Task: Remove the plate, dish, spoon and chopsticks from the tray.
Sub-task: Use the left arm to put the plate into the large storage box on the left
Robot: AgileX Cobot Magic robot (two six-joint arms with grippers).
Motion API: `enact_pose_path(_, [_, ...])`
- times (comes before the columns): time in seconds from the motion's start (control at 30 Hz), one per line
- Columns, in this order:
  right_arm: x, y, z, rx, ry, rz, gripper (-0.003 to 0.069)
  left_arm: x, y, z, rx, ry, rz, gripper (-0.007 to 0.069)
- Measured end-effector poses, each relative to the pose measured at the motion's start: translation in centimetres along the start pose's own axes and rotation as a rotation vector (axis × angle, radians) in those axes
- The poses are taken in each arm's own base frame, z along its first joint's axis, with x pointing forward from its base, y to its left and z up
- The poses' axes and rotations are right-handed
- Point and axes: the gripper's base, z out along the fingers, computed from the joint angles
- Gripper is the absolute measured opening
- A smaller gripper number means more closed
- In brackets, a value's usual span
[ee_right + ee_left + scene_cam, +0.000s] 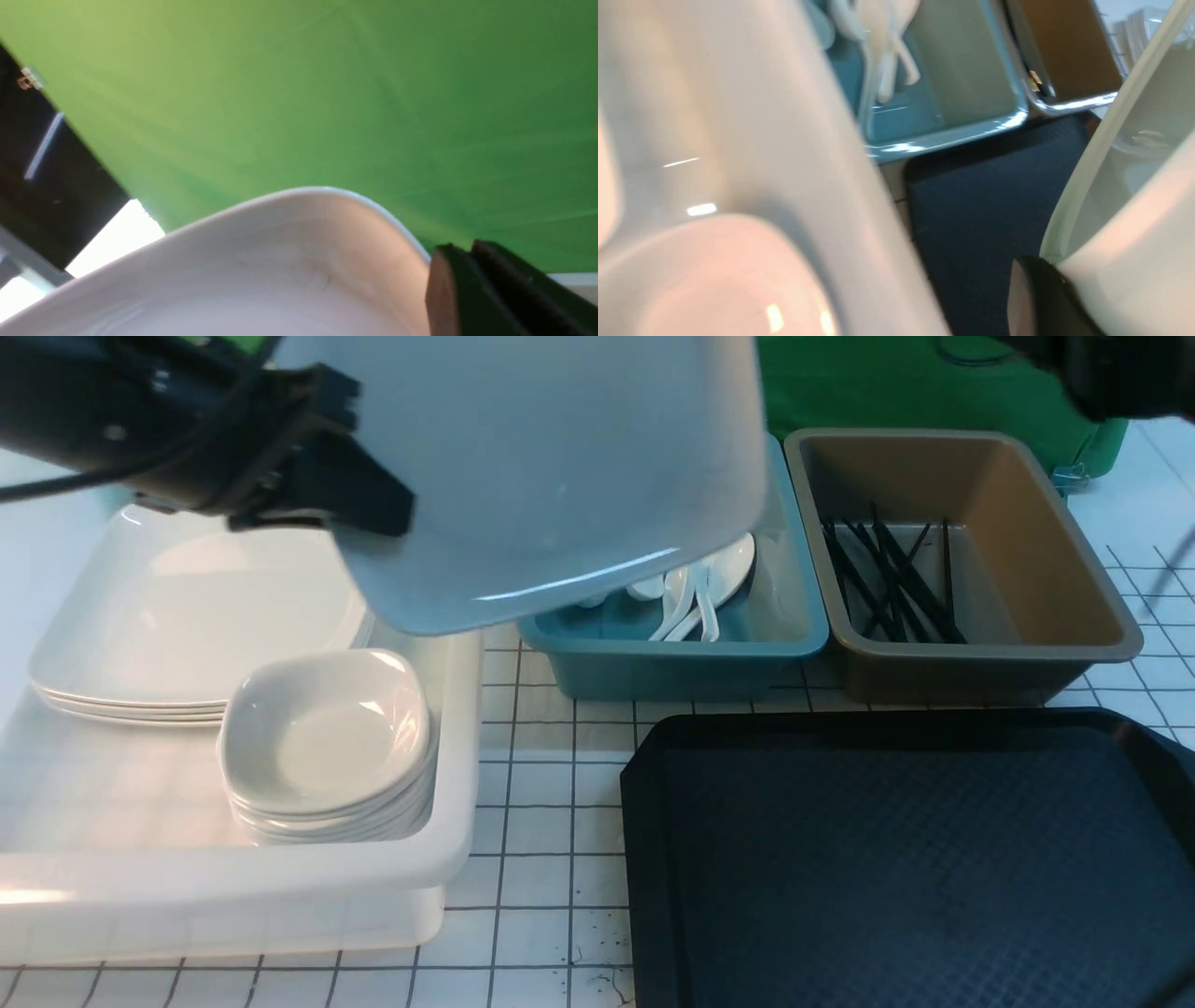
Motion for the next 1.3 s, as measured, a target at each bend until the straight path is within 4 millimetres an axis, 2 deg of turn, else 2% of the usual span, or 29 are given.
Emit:
enact_pose_path(0.17, [1.3, 2.3, 3.5, -0.064, -0.015, 0.013, 0.0025, -0.3, 3.1, -2.1, -0.060, -0.036, -0.047, 0.0043])
enact_pose_path(0.23, [2.5, 3.1, 5.1, -0.094, 0.000, 0.030, 0.0020, -0.4, 4.1, -2.9, -0.079, -0.058, -0.071, 0.0043])
enact_pose_path(0.3, [6.0, 6.7, 5.2, -0.320, 0.325, 0.024, 0.0009, -1.0, 5.2, -3.5, -0.104, -0.130, -0.125, 0.0034])
enact_pose_path(0.37, [10.5, 11.0, 4.5, -0.532, 0.617, -0.008, 0.0006, -1.2, 6.6, -4.4, -0.130, -0.172, -0.169, 0.0026])
enact_pose_path(0.43, [13.2, 12.4, 5.0, -0.598, 0.721, -0.022, 0.0005, -1.3, 7.7, -5.4, -0.161, -0.211, -0.197, 0.0024])
enact_pose_path(0.6, [15.4, 12.1, 7.6, -0.603, 0.717, -0.026, 0.0005, -1.5, 9.8, -6.3, -0.227, -0.261, -0.232, 0.0023])
enact_pose_path(0.8, [17.3, 11.5, 8.8, -0.590, 0.748, -0.024, 0.0005, -2.0, 12.5, -5.2, -0.295, -0.286, -0.258, 0.0018])
enact_pose_path(0.97, [17.4, 11.2, 8.6, -0.584, 0.788, -0.062, 0.0005, -2.1, 14.4, -3.9, -0.319, -0.285, -0.286, 0.0017])
enact_pose_path(1.03, [17.2, 10.5, 8.6, -0.576, 0.824, -0.071, 0.0005, -2.4, 15.3, -3.6, -0.355, -0.319, -0.294, 0.0017])
enact_pose_path(1.2, [16.7, 9.3, 8.4, -0.557, 0.867, -0.118, 0.0005, -2.9, 16.3, -4.2, -0.421, -0.399, -0.290, 0.0015])
enact_pose_path(1.3, [15.3, 9.2, 7.9, -0.554, 0.860, -0.144, 0.0005, -2.9, 17.1, -5.0, -0.440, -0.439, -0.315, 0.0017])
